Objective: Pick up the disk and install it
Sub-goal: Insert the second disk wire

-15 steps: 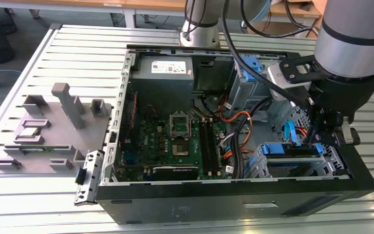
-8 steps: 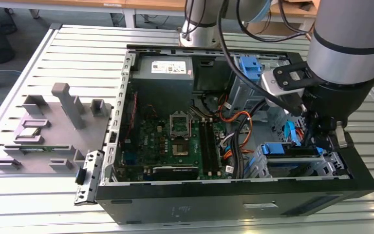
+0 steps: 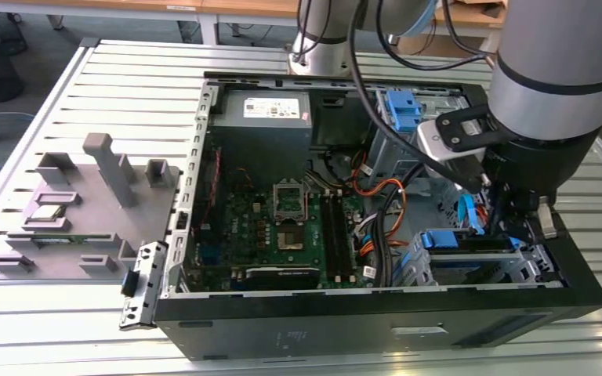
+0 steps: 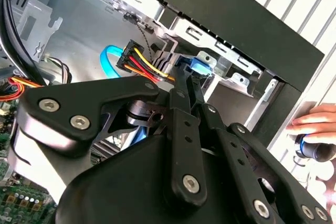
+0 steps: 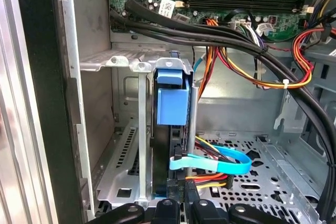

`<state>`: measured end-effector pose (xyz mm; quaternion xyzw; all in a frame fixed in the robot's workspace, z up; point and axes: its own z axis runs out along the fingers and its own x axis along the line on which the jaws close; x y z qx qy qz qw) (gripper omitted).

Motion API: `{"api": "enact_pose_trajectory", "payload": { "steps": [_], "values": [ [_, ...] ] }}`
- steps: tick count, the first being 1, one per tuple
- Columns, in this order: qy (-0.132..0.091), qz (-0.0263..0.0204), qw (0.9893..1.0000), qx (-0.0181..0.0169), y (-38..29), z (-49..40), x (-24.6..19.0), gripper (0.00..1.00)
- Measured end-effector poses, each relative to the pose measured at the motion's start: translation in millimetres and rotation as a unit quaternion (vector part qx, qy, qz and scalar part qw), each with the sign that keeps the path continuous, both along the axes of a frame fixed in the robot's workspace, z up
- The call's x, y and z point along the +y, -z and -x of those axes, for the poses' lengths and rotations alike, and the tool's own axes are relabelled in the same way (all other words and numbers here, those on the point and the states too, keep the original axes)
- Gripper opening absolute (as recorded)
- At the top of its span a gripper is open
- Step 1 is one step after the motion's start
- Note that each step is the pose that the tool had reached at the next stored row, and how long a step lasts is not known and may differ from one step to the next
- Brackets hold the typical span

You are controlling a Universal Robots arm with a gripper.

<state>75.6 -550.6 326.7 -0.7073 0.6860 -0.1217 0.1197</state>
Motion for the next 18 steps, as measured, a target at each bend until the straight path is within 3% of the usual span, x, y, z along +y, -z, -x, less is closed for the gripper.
{"api": "enact_pose_trajectory", "payload": {
  "steps": [5, 18],
  "values": [
    [-0.002, -0.0002, 1.0000, -0.0021, 0.4, 3.8, -1.0, 0.17],
    [-0.011, -0.0010, 0.9999, -0.0133, 4.6, 8.4, -4.1, 0.17]
  ]
}}
